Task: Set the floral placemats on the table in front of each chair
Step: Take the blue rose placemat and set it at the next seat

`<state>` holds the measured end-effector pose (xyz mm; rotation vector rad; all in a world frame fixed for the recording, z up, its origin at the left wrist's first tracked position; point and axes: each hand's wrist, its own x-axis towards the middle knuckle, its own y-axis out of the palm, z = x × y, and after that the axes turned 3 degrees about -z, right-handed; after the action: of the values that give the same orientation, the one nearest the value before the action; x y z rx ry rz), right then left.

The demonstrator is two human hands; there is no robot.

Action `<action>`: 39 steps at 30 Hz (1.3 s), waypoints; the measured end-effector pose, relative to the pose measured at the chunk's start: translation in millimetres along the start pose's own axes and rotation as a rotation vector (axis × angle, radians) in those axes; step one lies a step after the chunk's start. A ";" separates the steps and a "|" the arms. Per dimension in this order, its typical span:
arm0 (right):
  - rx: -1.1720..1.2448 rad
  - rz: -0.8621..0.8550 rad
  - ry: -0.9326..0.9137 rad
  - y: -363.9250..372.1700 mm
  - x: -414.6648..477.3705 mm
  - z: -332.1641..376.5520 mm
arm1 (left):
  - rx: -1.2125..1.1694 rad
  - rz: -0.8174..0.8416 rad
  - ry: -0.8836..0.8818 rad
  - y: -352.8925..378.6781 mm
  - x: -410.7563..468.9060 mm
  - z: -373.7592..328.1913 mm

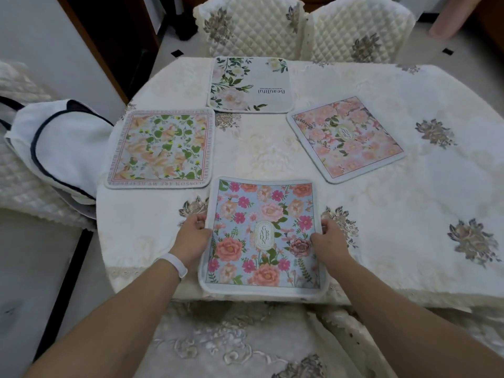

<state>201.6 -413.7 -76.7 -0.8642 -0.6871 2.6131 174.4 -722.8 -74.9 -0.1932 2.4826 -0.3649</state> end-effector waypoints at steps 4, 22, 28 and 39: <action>-0.016 0.031 -0.029 -0.7 8.3 -1.0 | 0.068 -0.046 -0.003 -0.1 8.2 4.7; -0.199 0.146 -0.102 8.2 5.3 1.7 | 0.382 -0.254 0.176 -11.8 1.4 18.4; -0.166 0.135 -0.161 8.6 -4.7 3.5 | 0.426 -0.213 0.209 -17.8 -2.5 25.7; -0.245 0.075 -0.175 8.9 -18.4 -12.9 | 0.437 -0.132 0.289 -18.3 -27.1 38.8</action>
<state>222.6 -424.5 -81.8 -0.7448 -1.0587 2.7336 220.2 -742.5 -84.3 -0.1293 2.5984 -1.0404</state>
